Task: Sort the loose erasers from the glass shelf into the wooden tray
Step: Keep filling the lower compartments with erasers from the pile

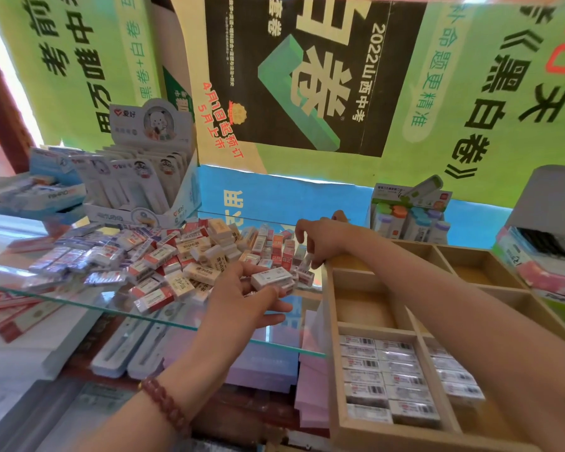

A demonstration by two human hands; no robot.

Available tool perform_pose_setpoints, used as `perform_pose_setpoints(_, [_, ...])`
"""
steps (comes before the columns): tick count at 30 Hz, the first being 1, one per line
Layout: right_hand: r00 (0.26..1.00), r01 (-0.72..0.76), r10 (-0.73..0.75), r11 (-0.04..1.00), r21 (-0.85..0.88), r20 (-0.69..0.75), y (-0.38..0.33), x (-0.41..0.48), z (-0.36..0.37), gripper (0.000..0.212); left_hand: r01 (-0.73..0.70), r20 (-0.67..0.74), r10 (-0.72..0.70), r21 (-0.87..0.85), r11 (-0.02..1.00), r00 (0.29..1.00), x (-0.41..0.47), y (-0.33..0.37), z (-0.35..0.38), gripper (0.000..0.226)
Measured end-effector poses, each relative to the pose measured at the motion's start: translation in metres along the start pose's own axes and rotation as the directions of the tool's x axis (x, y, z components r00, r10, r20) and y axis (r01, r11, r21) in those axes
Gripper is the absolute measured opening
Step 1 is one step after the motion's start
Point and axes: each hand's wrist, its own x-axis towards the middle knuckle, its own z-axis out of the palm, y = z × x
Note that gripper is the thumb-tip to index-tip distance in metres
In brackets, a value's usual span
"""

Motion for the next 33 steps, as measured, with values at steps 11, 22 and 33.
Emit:
perform_pose_setpoints(11, [0.94, 0.006, -0.093, 0.967, -0.256, -0.329, -0.008, -0.028, -0.003, 0.011, -0.002, -0.032, 0.003, 0.027, 1.0, 0.999, 0.001, -0.002, -0.006, 0.025])
perform_pose_setpoints(22, [0.969, 0.124, 0.189, 0.181, 0.976, -0.159, -0.033, -0.165, -0.042, 0.012, -0.057, 0.077, 0.058, -0.013, 0.998, 0.995, -0.039, 0.023, 0.011, 0.026])
perform_pose_setpoints(33, [0.944, 0.099, 0.32, -0.064, 0.993, -0.073, -0.016, -0.258, -0.021, 0.008, -0.195, 0.241, 0.2, -0.045, 0.98, 0.95, -0.084, 0.041, 0.064, 0.029])
